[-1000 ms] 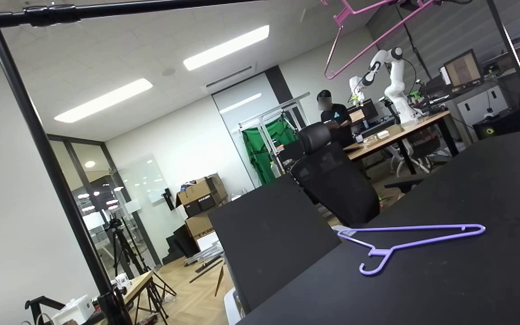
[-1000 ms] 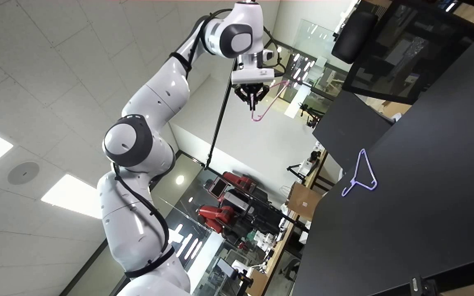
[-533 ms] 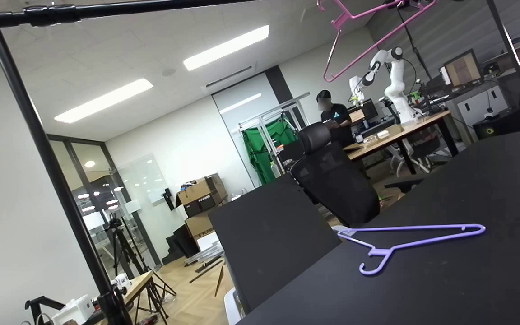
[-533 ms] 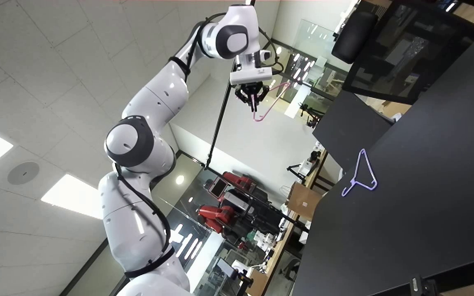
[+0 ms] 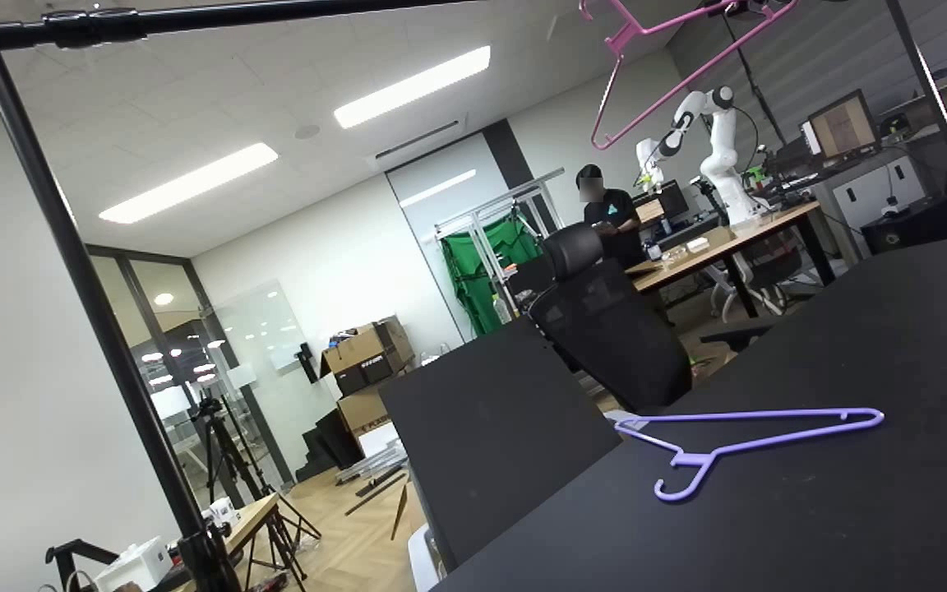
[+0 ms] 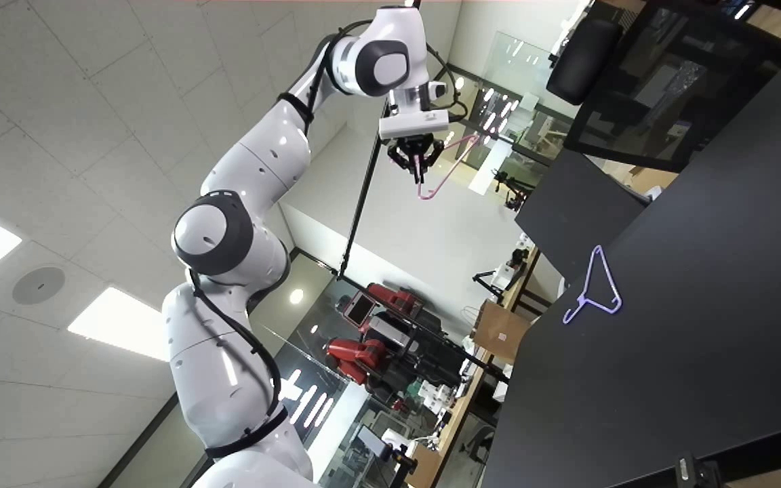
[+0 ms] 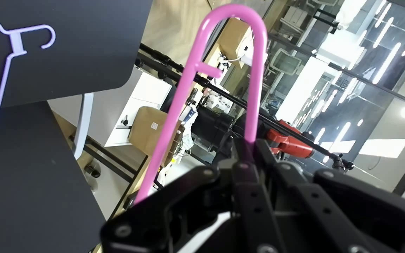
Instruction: Put the pink hanger on the rack
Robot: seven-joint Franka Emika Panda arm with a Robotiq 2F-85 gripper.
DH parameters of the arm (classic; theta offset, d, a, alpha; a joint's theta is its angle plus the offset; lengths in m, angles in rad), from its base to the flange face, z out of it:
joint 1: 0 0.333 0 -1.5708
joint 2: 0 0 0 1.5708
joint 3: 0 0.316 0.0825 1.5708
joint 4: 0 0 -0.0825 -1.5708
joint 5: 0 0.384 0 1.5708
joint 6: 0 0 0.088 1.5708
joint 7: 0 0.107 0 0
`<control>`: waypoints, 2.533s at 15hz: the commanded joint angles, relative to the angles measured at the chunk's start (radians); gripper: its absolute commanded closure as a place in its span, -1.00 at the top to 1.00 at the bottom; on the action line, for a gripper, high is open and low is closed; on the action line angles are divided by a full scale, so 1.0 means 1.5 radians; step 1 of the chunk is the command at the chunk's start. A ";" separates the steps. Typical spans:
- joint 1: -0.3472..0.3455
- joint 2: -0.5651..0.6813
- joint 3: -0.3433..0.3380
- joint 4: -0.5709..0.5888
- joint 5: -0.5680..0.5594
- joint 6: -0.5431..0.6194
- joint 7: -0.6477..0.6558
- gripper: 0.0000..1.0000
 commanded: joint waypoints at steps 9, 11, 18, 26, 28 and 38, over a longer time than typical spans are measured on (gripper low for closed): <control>-0.006 -0.005 0.027 0.008 0.114 -0.021 -0.051 -0.96; -0.004 -0.001 0.027 0.015 0.136 -0.020 -0.052 -0.96; 0.008 0.021 0.028 0.056 0.182 -0.013 -0.037 -0.96; 0.005 0.071 0.031 0.140 0.206 0.007 -0.019 -0.96; -0.004 0.093 0.033 0.169 0.215 0.012 -0.002 -0.96; -0.028 0.172 0.058 0.268 0.236 0.055 0.071 -0.96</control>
